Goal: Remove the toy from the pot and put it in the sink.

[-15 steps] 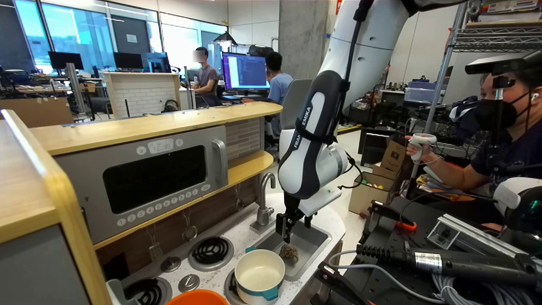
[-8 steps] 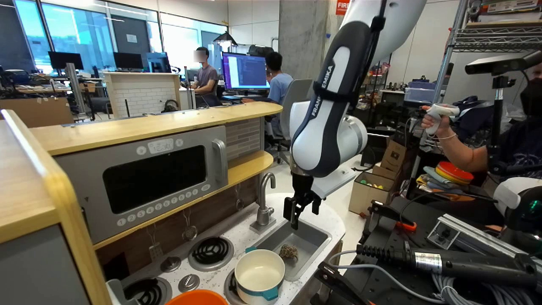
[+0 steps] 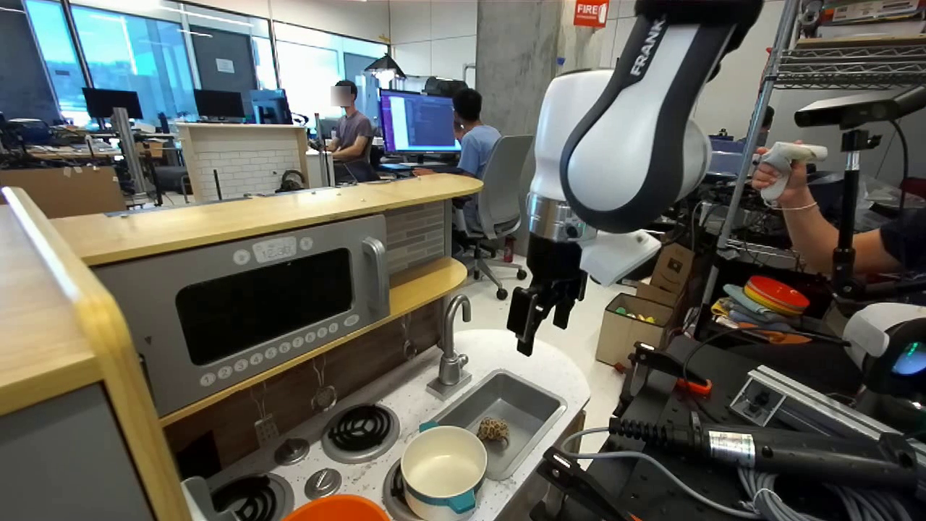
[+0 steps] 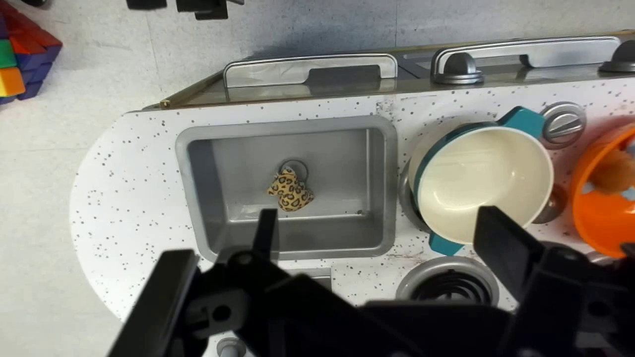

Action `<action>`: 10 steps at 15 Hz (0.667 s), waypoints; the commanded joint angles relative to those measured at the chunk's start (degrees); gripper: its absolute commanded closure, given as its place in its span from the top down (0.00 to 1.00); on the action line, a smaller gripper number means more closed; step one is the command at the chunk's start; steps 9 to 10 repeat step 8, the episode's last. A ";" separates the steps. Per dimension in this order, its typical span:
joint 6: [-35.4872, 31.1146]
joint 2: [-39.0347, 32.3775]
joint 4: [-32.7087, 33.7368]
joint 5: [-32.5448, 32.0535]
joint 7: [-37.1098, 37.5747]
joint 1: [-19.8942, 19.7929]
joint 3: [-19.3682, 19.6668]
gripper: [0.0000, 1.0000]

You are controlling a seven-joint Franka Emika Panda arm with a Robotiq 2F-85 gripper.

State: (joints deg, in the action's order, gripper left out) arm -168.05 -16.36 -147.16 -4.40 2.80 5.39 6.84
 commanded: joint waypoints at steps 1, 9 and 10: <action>4.64 13.08 -9.10 -3.33 2.37 0.73 0.79 1.00; 14.09 16.19 -10.12 -1.95 0.93 -2.09 -3.31 1.00; 14.09 16.19 -10.12 -1.95 0.93 -2.09 -3.31 1.00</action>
